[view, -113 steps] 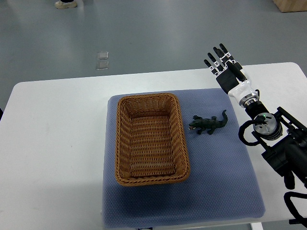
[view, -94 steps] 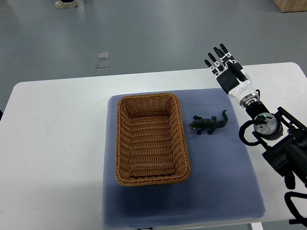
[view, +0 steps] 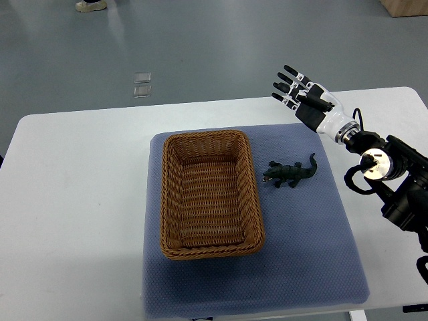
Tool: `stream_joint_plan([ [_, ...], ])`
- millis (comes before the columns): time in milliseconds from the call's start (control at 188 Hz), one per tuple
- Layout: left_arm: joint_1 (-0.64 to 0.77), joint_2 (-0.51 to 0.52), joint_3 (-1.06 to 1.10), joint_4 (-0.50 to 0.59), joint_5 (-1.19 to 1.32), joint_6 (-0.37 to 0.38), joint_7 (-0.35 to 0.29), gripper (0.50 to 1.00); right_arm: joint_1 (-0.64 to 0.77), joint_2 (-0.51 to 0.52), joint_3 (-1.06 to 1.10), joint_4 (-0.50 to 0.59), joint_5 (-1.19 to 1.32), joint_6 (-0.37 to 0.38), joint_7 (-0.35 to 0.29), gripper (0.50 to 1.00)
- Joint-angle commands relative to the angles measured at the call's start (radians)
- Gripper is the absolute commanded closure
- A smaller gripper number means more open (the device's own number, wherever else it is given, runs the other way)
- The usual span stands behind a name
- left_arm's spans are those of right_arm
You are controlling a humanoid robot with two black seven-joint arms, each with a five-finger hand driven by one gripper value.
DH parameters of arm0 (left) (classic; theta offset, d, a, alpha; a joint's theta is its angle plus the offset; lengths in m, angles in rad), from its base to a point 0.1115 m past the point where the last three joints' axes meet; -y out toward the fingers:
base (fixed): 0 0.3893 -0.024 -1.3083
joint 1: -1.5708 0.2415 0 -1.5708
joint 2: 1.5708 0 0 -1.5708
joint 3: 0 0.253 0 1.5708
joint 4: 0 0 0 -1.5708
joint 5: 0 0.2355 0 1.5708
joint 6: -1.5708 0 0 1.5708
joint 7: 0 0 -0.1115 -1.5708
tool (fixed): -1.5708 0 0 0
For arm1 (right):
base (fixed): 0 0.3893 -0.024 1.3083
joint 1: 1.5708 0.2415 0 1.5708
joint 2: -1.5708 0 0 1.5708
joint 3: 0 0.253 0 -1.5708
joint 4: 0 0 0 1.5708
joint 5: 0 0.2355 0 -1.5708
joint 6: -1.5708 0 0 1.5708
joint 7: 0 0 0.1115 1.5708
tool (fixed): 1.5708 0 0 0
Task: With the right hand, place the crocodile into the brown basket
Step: 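Move the right hand over the dark green toy crocodile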
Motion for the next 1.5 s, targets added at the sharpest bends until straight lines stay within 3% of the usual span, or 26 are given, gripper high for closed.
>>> stream_joint_plan([
  [0, 0.0, 0.0, 0.0, -0.001, 0.0, 0.0, 0.0, 0.5, 0.084, -0.063, -0.085, 0.0, -0.103, 0.027, -0.035, 0.572],
  [101, -0.002, 0.0, 0.002, -0.004, 0.0, 0.0, 0.0, 0.5, 0.191, -0.123, -0.208, 0.019, -0.246, 0.062, -0.081, 0.572],
  [260, -0.003, 0.0, 0.002, -0.01, 0.0, -0.001, 0.0, 0.5, 0.375, -0.264, -0.466, 0.186, -0.42, 0.104, -0.21, 0.572],
  [366, -0.003, 0.0, 0.003, -0.012, 0.001, -0.001, 0.0, 0.5, 0.504, -0.312, -0.664, 0.255, -0.485, 0.171, -0.244, 0.572],
  [499, -0.003, 0.0, 0.003, -0.01, 0.0, -0.001, 0.0, 0.5, 0.572, -0.349, -0.777, 0.313, -0.532, 0.185, -0.259, 0.572],
  [504, -0.003, 0.0, 0.003, -0.01, 0.0, -0.001, 0.0, 0.5, 0.607, -0.372, -0.826, 0.362, -0.566, 0.187, -0.261, 0.572],
  [557, -0.003, 0.0, 0.003, -0.01, 0.0, -0.001, 0.0, 0.5, 0.625, -0.386, -0.851, 0.414, -0.586, 0.187, -0.264, 0.572],
  [701, -0.003, 0.0, 0.003, -0.012, 0.0, -0.003, 0.0, 0.5, 0.622, -0.383, -0.862, 0.47, -0.598, 0.15, -0.304, 0.576],
  [982, -0.003, 0.0, 0.003, -0.004, 0.0, -0.001, 0.0, 0.5, 0.555, -0.38, -0.869, 0.477, -0.664, 0.03, -0.302, 0.601],
  [1497, -0.003, 0.0, 0.003, -0.002, 0.0, -0.001, 0.002, 0.5, 0.45, -0.369, -0.868, 0.474, -0.756, -0.036, -0.302, 0.615],
])
